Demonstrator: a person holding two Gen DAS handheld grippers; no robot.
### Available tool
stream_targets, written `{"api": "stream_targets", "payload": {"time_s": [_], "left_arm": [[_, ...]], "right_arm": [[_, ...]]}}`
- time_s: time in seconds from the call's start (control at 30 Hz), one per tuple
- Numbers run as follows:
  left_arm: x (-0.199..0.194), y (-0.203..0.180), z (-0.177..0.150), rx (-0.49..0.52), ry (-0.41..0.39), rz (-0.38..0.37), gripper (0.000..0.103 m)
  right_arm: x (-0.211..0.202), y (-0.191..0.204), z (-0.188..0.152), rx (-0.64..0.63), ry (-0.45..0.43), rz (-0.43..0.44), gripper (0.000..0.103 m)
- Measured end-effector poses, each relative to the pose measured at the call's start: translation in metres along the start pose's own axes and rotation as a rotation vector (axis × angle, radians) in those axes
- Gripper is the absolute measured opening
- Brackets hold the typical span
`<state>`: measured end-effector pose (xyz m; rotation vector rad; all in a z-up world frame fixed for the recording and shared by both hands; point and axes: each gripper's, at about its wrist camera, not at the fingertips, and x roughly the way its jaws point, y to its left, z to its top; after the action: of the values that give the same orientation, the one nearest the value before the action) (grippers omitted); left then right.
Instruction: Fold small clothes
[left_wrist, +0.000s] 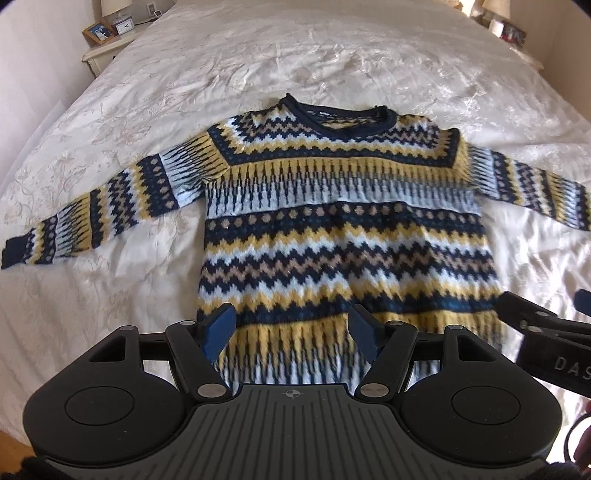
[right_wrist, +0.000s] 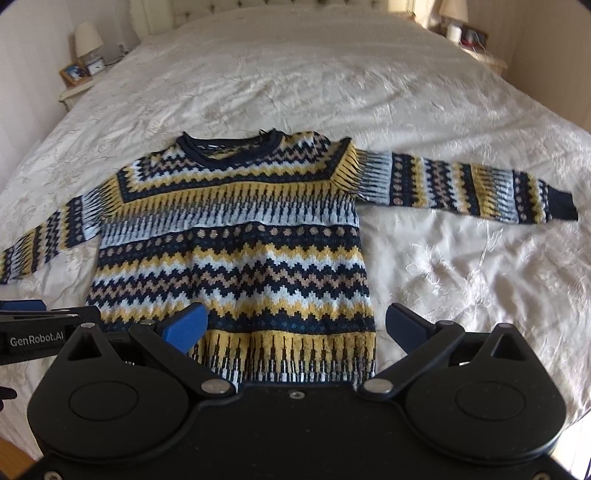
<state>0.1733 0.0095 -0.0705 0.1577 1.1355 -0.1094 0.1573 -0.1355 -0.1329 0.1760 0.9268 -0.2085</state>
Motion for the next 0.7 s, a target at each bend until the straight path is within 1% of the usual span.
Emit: {"api": "stream_targets", "payload": {"time_s": [0.1, 0.13, 0.2, 0.27, 0.33, 0.4, 0.43, 0.53, 0.6, 0.7], "left_arm": [[0.014, -0.005, 0.012, 0.057, 0.033, 0.048, 0.066], [0.018, -0.007, 0.016, 0.085, 0.032, 0.067, 0.066], [0.020, -0.008, 0.020, 0.119, -0.014, 0.066, 0.065], [0.021, -0.008, 0.026, 0.135, -0.045, 0.045, 0.065], [0.022, -0.009, 0.033, 0.129, -0.045, 0.027, 0.065], [0.025, -0.011, 0.041, 0.117, -0.022, -0.002, 0.065], [0.026, -0.012, 0.044, 0.105, -0.008, -0.007, 0.065], [0.028, -0.015, 0.048, 0.072, 0.012, -0.019, 0.065], [0.029, -0.018, 0.049, 0.055, 0.025, -0.022, 0.065], [0.026, -0.024, 0.050, 0.042, 0.012, -0.001, 0.065]], "right_arm": [[0.010, -0.001, 0.006, 0.040, 0.033, -0.042, 0.102], [0.013, -0.003, 0.007, 0.058, 0.049, -0.052, 0.102], [0.018, -0.010, 0.010, 0.109, 0.064, -0.051, 0.102], [0.018, -0.018, 0.009, 0.173, 0.041, -0.046, 0.102], [0.019, -0.026, 0.006, 0.202, 0.008, -0.057, 0.102], [0.022, -0.034, 0.005, 0.200, -0.021, -0.041, 0.102], [0.024, -0.038, 0.005, 0.200, -0.013, -0.039, 0.102], [0.036, -0.051, 0.010, 0.186, 0.057, -0.037, 0.102], [0.043, -0.063, 0.013, 0.192, 0.087, -0.074, 0.102], [0.051, -0.089, 0.021, 0.190, 0.098, -0.142, 0.102]]}}
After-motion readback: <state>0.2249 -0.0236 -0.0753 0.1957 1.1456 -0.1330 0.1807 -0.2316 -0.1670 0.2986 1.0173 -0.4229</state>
